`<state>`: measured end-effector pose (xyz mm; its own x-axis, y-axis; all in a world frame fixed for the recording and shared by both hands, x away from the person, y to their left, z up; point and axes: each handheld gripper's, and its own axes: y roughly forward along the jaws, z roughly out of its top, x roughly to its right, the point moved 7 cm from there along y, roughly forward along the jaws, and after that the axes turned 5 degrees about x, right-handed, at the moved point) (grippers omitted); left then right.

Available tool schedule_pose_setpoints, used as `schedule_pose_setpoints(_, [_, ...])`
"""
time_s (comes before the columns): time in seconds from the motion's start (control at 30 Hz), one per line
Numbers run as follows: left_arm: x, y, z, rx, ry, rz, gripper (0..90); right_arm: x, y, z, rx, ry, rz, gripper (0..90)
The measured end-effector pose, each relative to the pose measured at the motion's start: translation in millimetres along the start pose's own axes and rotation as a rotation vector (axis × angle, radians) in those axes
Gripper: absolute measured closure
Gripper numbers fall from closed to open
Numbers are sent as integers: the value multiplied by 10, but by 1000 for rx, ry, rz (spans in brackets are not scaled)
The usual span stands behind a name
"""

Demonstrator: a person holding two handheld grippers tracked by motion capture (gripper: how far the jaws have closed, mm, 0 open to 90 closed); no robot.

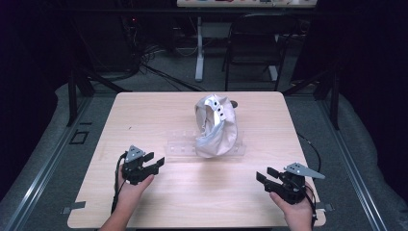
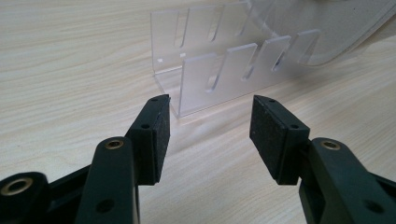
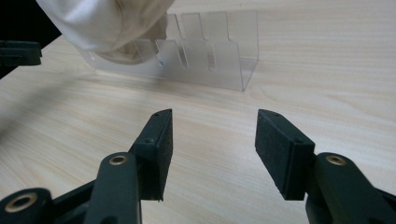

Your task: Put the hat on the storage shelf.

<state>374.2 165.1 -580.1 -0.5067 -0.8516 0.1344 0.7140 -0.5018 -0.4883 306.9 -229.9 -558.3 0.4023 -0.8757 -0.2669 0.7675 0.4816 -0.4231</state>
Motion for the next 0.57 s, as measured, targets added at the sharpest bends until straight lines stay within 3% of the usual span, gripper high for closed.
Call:
schedule_pose_setpoints(0.2, [38,22,-7,10,20,10,490,-2,32,-103,-9,39,8,498])
schedule_pose_setpoints(0.37, [73,22,-9,7,43,8,486,22,40,-147,17,13,-36,535])
schedule_pose_setpoints(0.47, [128,9,10,12,42,8,488,59,19,-155,-6,-8,-57,555])
schedule_pose_setpoints(0.57, [237,34,35,13,66,-31,497,66,30,-153,8,10,-39,562])
